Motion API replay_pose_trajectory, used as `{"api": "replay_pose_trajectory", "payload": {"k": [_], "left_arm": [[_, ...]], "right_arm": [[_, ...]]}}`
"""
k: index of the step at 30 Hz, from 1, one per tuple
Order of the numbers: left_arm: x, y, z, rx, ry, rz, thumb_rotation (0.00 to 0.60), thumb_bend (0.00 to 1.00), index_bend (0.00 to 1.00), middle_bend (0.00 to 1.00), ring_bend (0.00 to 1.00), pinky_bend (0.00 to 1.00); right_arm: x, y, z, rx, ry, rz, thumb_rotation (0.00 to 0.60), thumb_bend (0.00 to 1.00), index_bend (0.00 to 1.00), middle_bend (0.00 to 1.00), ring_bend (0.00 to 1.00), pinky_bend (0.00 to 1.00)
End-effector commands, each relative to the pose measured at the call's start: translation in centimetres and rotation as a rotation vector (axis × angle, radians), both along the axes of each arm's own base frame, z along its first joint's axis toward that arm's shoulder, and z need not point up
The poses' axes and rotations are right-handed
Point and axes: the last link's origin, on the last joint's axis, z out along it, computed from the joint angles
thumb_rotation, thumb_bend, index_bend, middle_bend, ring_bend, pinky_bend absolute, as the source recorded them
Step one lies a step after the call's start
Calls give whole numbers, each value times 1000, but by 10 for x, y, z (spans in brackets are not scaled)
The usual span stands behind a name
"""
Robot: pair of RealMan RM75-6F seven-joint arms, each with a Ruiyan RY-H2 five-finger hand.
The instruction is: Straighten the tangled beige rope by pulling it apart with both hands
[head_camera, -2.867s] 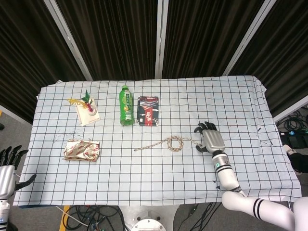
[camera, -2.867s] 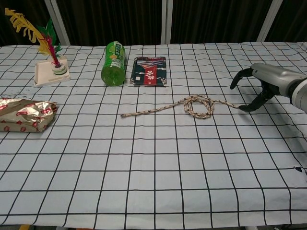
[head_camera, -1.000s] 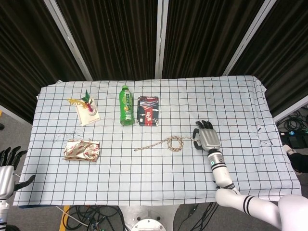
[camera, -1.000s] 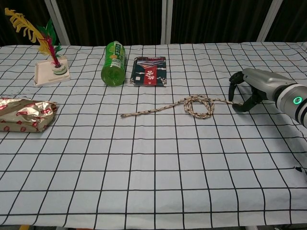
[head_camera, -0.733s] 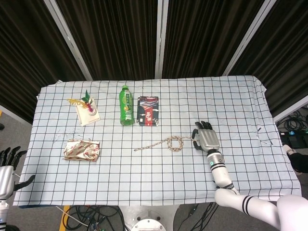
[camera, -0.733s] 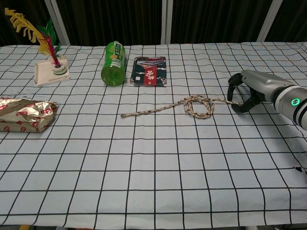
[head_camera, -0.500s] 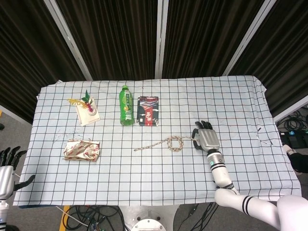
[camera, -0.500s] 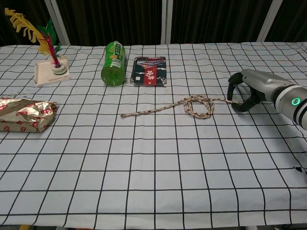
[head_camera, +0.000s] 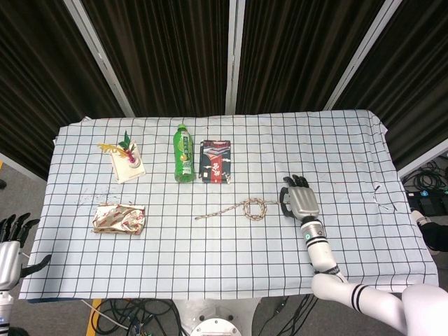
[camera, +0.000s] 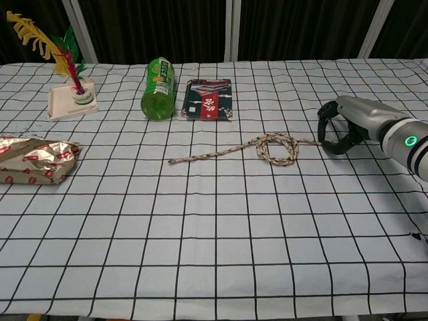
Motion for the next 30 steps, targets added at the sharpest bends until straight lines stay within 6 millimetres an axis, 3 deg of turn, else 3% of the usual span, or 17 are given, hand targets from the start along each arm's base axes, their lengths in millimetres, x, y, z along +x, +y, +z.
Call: {"api": "replay_pose_trajectory", "payload": {"k": [1,30], "left_arm": [[0,0,0,0,0,2,600,122,201,88,0,0],[-3,-2,-1,-4,-7,8,600,123,199,88,0,0]], "right_arm": [[-1,0,-1,3,4,-2,600,400,587,137,0,0],[-3,1,-2,-4,6,3,600,398,533,127,0,0]]}}
